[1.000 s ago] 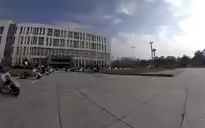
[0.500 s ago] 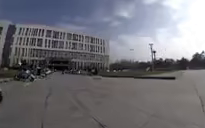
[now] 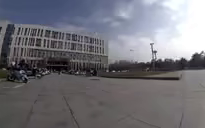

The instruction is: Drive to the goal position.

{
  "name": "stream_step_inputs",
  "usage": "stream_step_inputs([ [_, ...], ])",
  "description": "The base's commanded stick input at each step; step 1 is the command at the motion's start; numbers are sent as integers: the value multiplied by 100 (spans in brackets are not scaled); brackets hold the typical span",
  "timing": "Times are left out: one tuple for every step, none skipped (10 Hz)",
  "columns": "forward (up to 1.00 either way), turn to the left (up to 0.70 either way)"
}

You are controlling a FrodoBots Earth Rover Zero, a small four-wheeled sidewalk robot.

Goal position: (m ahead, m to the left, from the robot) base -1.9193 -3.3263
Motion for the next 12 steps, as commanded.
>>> stream_step_inputs([
  [85,-34],
  [85,-34],
  [85,-34],
  [85,-34],
  [85,-34],
  [85,-34],
  [85,-34],
  [85,-34],
  [85,-34],
  [85,-34],
  [85,-34],
  [85,-34],
])
